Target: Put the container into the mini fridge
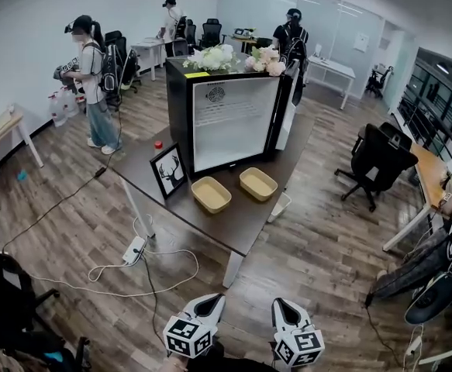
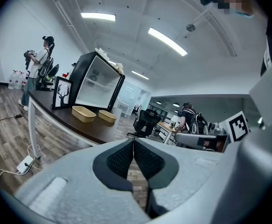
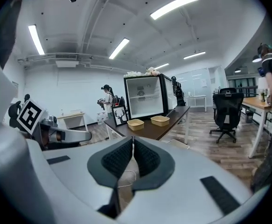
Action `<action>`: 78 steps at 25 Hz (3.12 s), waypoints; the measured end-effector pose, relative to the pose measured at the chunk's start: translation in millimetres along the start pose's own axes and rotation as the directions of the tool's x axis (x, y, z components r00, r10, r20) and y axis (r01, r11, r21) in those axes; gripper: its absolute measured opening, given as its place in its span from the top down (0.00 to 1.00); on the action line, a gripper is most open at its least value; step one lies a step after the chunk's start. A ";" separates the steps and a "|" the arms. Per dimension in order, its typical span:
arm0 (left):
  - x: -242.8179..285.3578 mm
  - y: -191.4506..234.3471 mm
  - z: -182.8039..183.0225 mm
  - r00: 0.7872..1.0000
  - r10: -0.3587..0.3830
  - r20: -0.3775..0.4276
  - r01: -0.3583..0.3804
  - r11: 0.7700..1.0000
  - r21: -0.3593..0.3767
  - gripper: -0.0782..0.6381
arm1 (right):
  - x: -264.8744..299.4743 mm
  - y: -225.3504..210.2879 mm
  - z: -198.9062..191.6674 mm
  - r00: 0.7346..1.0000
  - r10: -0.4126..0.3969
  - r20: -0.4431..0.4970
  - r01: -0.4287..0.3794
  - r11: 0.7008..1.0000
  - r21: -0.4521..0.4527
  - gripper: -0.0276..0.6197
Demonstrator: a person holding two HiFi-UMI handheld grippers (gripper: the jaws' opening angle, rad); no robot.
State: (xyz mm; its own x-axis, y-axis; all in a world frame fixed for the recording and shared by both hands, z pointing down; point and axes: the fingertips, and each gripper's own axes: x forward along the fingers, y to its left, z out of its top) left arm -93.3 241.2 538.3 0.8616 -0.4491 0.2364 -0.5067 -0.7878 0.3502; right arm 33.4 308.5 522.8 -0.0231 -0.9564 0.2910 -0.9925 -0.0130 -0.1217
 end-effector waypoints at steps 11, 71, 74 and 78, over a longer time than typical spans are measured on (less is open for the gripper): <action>34.8 67.1 24.6 0.997 -0.047 -0.063 0.050 0.998 0.041 0.88 | 87.6 21.2 -1.4 0.997 0.025 -0.073 -0.023 0.999 0.034 0.92; 252.7 216.7 100.1 0.905 0.424 -0.036 -0.425 0.899 -0.107 0.88 | 440.4 -180.4 32.1 0.820 0.093 -0.565 -0.437 0.739 -0.513 0.71; 248.6 230.2 106.5 0.902 0.431 -0.037 -0.432 0.895 -0.115 0.88 | 452.1 -183.2 25.8 0.805 0.056 -0.591 -0.451 0.704 -0.548 0.71; 244.4 244.3 116.0 0.906 0.422 -0.026 -0.421 0.897 -0.130 0.88 | 463.9 -185.8 18.2 0.771 0.019 -0.637 -0.492 0.652 -0.577 0.75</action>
State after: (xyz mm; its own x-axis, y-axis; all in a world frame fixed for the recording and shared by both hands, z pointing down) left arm -3.2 -110.0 576.5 0.5665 -0.7283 0.3856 -0.8216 -0.4628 0.3328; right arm 209.2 -138.1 663.1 -0.1127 -0.5520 0.8262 -0.7048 0.6305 0.3250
